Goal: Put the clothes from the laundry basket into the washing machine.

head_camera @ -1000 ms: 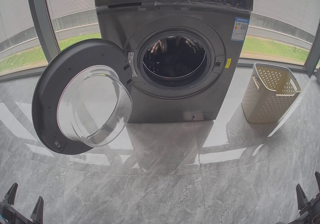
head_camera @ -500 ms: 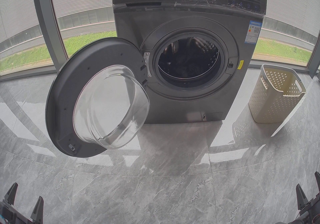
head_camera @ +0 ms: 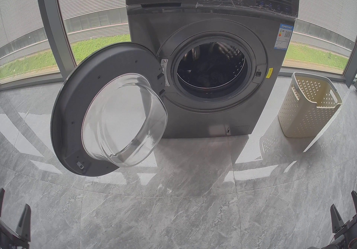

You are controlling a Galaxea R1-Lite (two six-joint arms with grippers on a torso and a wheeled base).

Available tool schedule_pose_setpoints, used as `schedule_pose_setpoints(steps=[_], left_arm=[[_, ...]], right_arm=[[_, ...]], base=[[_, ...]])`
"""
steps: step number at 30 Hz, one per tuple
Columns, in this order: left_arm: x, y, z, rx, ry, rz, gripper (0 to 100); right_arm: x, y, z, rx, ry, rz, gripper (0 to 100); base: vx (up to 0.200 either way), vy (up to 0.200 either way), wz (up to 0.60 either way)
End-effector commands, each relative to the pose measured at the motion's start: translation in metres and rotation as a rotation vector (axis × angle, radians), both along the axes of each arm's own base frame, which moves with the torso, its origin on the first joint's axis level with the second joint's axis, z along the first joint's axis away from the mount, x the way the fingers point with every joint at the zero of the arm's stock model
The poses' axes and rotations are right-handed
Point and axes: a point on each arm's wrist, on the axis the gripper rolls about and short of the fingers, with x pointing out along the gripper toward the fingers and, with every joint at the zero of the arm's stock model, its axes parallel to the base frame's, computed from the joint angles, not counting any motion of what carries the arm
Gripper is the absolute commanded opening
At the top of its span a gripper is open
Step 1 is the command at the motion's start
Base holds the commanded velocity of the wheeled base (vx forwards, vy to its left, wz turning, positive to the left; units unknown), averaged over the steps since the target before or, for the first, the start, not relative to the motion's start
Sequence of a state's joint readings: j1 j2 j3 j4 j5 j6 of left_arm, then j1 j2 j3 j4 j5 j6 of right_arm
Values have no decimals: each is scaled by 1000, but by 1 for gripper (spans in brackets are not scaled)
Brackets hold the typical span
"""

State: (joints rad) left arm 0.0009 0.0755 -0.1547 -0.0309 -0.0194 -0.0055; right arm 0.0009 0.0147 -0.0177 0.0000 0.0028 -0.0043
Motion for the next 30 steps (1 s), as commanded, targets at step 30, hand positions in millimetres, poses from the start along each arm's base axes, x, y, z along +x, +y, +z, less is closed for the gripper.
schedule_pose_setpoints(steps=[30], left_arm=[[247,-5,61,10,402,-148,100]], right_arm=[[1,0,-5,0,12,1,100]], base=[[0,0,0]])
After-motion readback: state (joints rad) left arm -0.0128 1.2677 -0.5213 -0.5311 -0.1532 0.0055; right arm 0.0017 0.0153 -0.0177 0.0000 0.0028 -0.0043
